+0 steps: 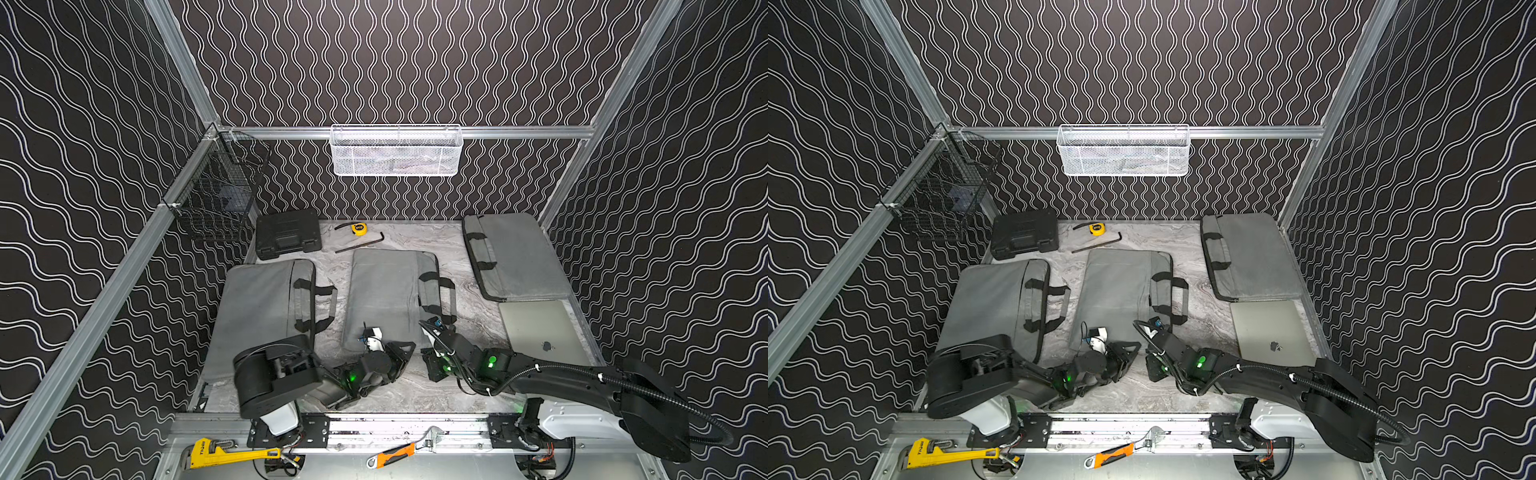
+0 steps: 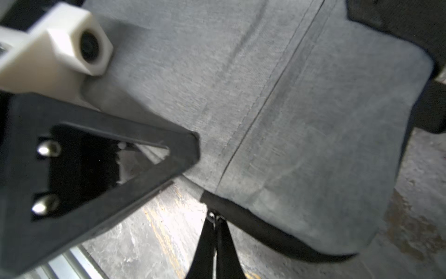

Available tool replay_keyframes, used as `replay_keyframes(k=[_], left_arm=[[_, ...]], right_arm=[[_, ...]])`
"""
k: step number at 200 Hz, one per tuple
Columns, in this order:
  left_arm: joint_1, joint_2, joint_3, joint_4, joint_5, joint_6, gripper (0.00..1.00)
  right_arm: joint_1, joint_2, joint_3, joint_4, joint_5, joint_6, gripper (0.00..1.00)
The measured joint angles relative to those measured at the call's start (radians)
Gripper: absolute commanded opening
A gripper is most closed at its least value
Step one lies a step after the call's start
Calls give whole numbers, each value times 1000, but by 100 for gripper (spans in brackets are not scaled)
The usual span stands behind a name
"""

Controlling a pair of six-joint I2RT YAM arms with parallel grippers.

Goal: Open the zippered laptop bag and take out the laptop
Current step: Unzip the zipper on the zippered laptop bag.

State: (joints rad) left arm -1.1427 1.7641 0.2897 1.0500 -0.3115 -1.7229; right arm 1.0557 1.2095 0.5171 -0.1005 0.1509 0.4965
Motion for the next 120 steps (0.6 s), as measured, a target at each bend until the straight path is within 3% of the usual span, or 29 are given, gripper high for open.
replay_keyframes(k=[68,120], left_arm=[[70,-297,-6,-315,56,124,0],[168,-442,39,-557,133,225,0]], right_arm=[[-9,10,30,16,13,-45,0],[-107,-30,13,29,-11,-79,0]])
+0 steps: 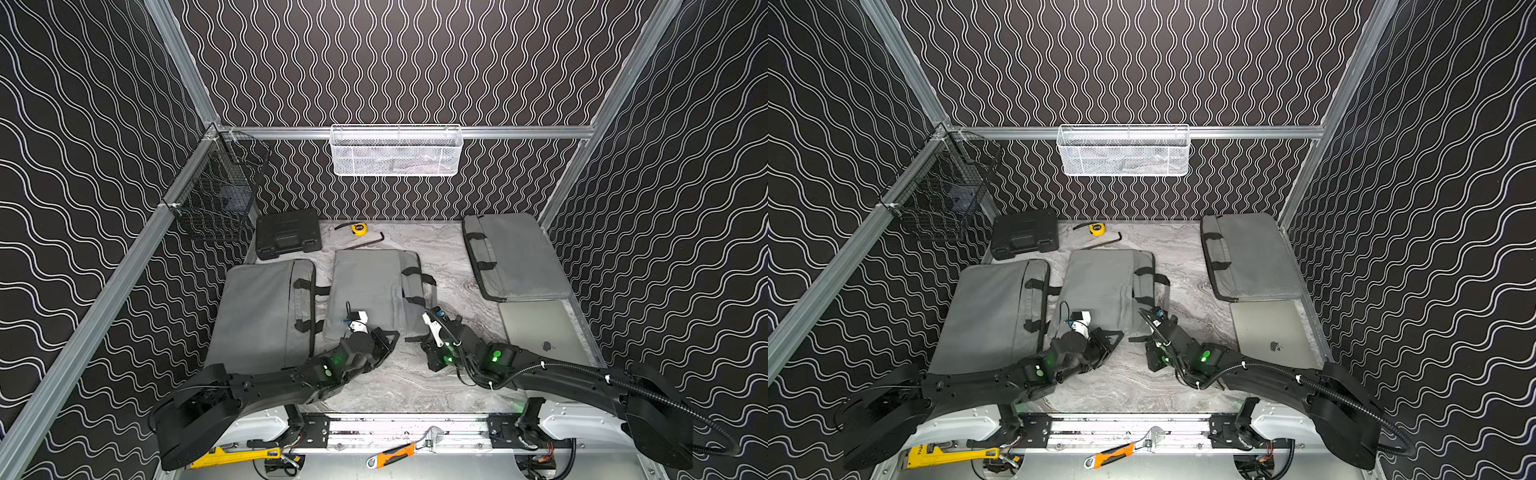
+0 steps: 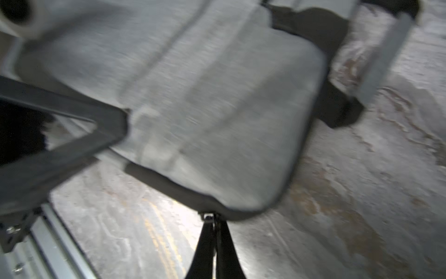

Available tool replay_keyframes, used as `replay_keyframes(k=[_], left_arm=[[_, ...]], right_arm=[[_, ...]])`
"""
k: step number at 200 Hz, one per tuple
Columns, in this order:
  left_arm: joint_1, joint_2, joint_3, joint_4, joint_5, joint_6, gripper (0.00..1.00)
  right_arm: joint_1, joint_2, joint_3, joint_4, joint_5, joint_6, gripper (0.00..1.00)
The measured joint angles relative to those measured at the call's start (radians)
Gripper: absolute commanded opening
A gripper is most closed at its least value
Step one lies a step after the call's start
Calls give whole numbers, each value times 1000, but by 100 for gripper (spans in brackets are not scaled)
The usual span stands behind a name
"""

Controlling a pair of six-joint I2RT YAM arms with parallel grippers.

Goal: Open the zippered laptop bag and take out the laptop
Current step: Unzip the zipper on the zippered laptop bag.

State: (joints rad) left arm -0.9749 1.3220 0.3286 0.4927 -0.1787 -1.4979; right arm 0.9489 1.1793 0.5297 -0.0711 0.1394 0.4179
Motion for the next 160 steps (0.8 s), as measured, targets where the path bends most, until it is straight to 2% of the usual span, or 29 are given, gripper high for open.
replay_keyframes(k=[20,46,78,129,139,160], left_arm=[[40,33,4,2,89,34,0],[99,111,4,94,215,68,0],[189,190,34,152,379,149,0],[334,230,211,-53,621,383,0],[367,233,227,-90,658,416,16],[417,222,230,-150,690,471,39]], right_arm=[[-82,-8,-12,-3,-13,-14,0],[-169,-12,-11,-7,-66,-37,0],[-225,7,28,-46,-104,-63,0],[-228,-8,35,-53,-113,-69,0],[-208,-8,28,-36,-119,-62,0],[-157,22,32,-5,-118,-43,0]])
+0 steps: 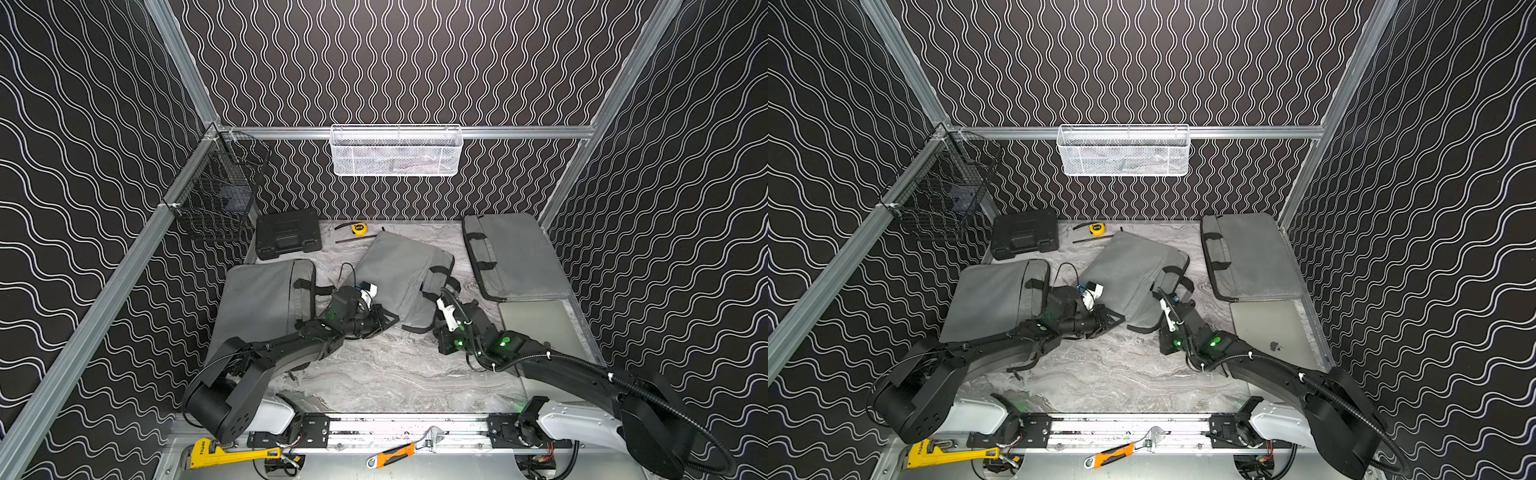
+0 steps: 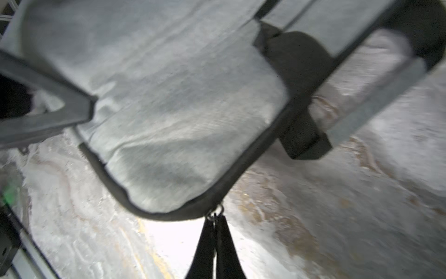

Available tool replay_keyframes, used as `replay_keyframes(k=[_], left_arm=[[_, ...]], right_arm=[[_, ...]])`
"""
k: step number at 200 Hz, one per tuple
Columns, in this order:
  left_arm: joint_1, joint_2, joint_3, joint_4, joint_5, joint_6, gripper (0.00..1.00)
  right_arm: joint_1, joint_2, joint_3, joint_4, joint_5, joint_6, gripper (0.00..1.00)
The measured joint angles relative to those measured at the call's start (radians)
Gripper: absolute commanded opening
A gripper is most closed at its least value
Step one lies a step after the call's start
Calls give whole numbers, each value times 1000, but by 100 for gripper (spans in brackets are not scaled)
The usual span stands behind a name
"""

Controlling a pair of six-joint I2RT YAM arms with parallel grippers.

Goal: Open the zippered laptop bag and take out the laptop
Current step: Unzip the zipper on the zippered laptop bag.

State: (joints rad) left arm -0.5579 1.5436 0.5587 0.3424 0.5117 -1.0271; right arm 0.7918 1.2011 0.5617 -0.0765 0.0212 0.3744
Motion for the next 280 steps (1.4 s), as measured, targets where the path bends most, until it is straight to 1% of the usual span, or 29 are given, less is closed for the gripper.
replay_keyframes(k=[6,16,45,63,83,103,117,134,142,171,183,194,201,219,234,250,280], left_arm=[[8,-10,0,-18,-3,13,44],[17,-31,0,-58,-3,35,48],[24,-118,3,-177,-21,103,53],[20,-174,-25,-188,-45,108,58],[-20,-220,-77,-182,-100,49,61],[-98,-229,-88,-179,-158,-4,63],[-150,-199,-78,-155,-188,-48,64],[-201,-140,-54,-120,-196,-88,66],[-227,-118,-45,-101,-221,-110,67],[-307,-84,-18,-91,-275,-187,71],[-327,-83,-15,-100,-303,-223,73],[-349,-90,-15,-133,-352,-262,74],[-360,-100,-15,-159,-365,-281,75],[-389,-156,-18,-250,-439,-314,78],[-394,-206,-25,-309,-496,-339,81],[-400,-249,-44,-357,-562,-376,81],[-406,-254,-75,-381,-591,-442,81]], right_arm=[[11,18,4,7,-2,3,0],[20,42,7,16,-13,4,0],[37,73,7,42,-34,21,0],[39,73,7,61,-40,29,0],[40,75,7,67,-45,29,0],[42,79,6,67,-56,29,0],[46,79,2,75,-57,30,0],[62,79,0,76,-55,37,0],[73,78,1,78,-55,37,0],[103,79,4,78,-51,37,0],[111,79,4,78,-45,42,0],[119,80,4,78,-40,55,0],[124,80,2,82,-36,56,0],[129,83,-3,88,-31,66,0],[131,92,-1,89,-29,79,0],[133,103,10,85,-29,79,0],[152,109,24,81,-24,77,0]])
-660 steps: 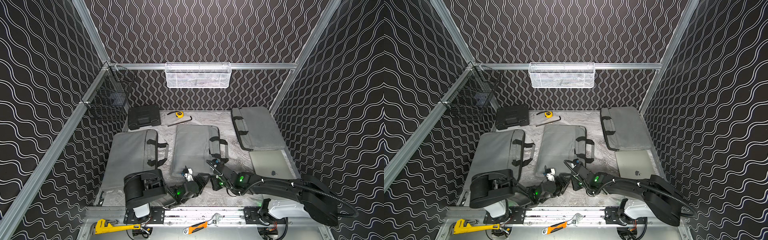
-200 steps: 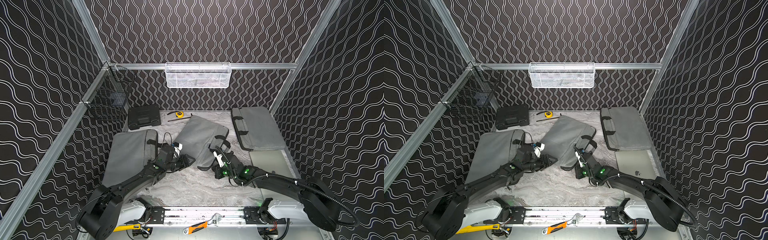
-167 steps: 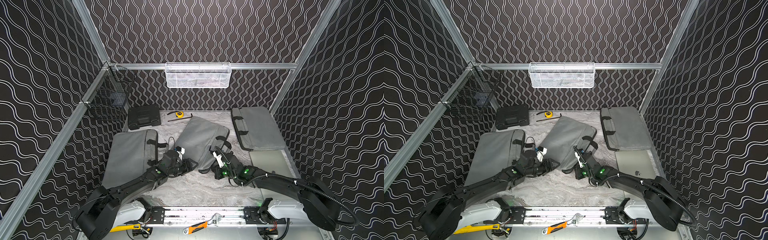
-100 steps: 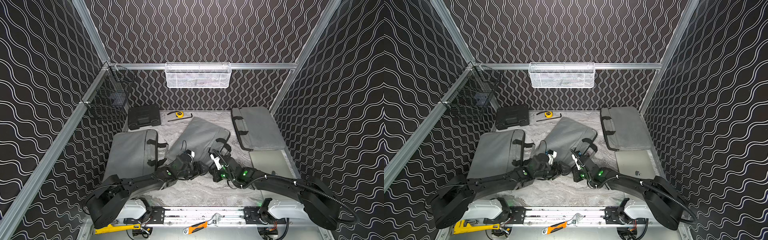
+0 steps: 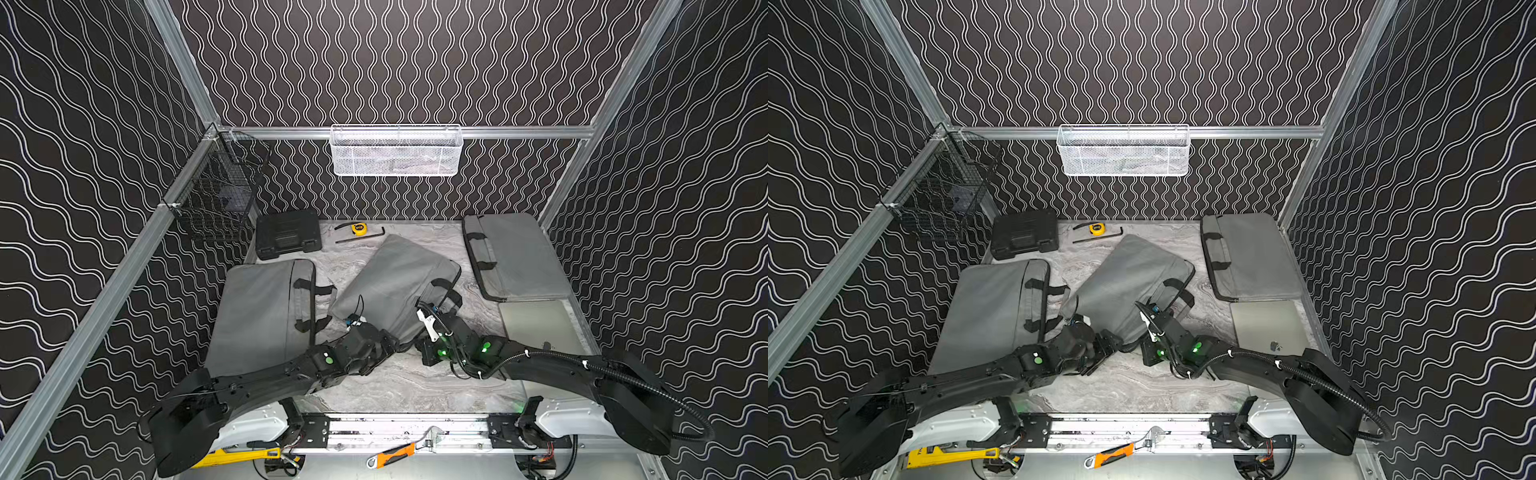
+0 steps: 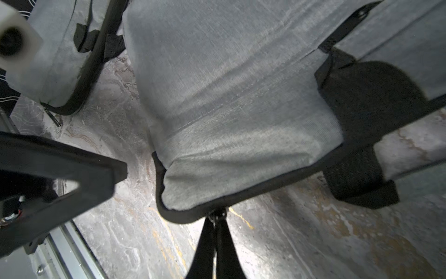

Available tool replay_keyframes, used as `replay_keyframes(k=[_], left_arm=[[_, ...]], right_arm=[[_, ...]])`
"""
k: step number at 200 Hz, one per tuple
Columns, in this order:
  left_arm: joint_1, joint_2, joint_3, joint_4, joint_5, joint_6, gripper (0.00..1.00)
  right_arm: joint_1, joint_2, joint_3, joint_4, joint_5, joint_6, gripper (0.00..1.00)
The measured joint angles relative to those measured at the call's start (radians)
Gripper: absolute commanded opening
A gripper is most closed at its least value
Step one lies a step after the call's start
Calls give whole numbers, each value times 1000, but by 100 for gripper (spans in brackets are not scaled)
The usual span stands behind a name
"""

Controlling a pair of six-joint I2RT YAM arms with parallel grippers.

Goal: Open the zippered laptop bag and take out the laptop
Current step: Unzip the zipper on the zippered laptop bag.

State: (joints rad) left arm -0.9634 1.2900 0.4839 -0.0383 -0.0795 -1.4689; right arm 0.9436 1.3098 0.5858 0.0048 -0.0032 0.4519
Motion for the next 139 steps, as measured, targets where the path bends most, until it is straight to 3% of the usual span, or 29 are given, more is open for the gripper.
replay_keyframes(k=[69,139], left_arm=[[-11,79,-133,214,-25,-182,81],[-17,192,-124,411,-19,-230,76]], right_arm=[[76,31,39,-13,29,-20,0],[116,71,69,-21,43,-49,0]])
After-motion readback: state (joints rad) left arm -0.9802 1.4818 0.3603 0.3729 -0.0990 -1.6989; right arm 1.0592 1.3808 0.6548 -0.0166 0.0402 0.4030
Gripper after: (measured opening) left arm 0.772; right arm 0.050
